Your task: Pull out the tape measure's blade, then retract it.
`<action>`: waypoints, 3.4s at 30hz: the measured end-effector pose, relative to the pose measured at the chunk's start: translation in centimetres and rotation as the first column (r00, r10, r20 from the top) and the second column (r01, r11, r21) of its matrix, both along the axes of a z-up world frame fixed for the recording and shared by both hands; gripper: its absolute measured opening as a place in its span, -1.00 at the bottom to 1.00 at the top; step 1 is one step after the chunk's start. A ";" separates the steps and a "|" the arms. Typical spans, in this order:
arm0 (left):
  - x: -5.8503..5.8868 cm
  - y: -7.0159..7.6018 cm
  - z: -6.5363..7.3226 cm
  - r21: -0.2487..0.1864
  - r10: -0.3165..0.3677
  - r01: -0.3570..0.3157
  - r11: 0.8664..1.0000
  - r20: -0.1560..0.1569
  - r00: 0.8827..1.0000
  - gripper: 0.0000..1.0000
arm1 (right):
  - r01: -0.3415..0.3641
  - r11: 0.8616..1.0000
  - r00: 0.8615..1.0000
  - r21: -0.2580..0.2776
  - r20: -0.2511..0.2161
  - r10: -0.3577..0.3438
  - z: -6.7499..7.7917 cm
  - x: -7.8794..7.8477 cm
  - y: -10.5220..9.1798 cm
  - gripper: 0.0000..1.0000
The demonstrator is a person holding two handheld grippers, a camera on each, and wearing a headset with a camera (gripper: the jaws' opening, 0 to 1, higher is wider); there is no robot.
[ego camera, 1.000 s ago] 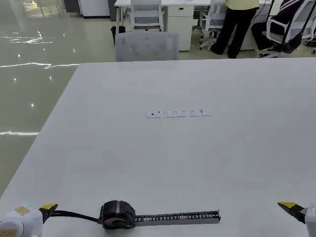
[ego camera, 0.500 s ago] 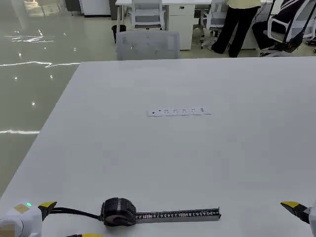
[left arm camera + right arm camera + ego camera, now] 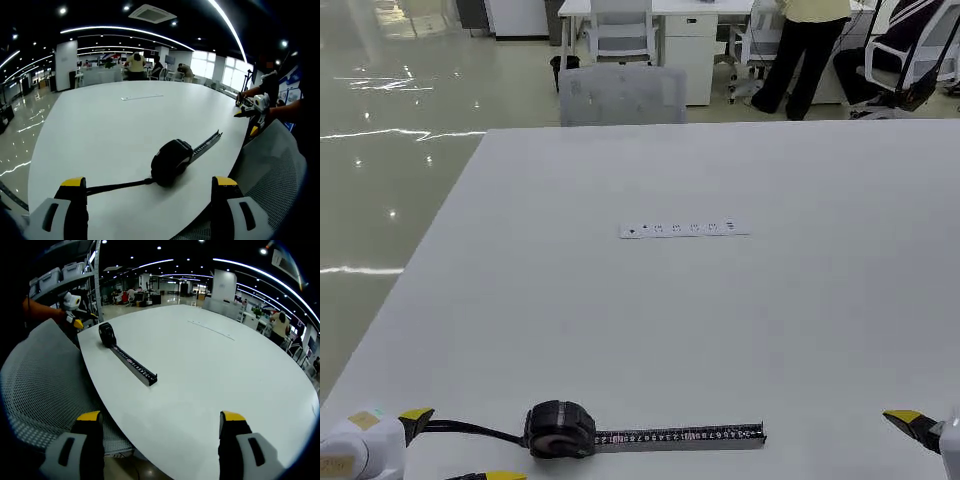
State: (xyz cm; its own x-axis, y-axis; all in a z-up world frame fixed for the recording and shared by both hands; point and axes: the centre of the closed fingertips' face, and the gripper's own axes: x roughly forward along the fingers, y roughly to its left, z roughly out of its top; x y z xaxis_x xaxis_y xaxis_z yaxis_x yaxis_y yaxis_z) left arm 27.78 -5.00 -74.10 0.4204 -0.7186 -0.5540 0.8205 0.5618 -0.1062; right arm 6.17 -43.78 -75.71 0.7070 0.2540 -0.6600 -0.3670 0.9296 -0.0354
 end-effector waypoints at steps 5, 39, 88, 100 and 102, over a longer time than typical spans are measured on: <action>0.0 -0.1 0.0 0.007 -0.002 0.002 1.000 0.000 1.000 1.00 | 0.002 1.000 1.000 -0.004 0.006 -0.002 0.1 0.1 -0.4 0.96; -0.6 -1.9 0.8 0.107 0.062 -0.060 0.992 -0.010 0.998 1.00 | -0.050 0.999 0.999 -0.011 -0.006 0.050 0.4 0.1 0.4 0.91; -0.5 -8.6 0.4 0.075 0.334 -0.335 0.939 0.018 0.942 0.97 | -0.631 0.772 0.746 -0.075 -0.333 0.577 -3.2 8.2 6.0 -0.11; -1.0 -9.1 -1.1 0.101 0.301 -0.297 0.949 -0.020 0.954 0.98 | -0.670 0.739 0.696 -0.072 -0.407 0.592 -5.4 8.2 6.4 -0.40; -0.9 -9.1 -1.1 0.100 0.302 -0.298 0.949 -0.017 0.953 0.98 | -0.672 0.736 0.694 -0.078 -0.414 0.590 -5.7 8.4 6.2 -0.41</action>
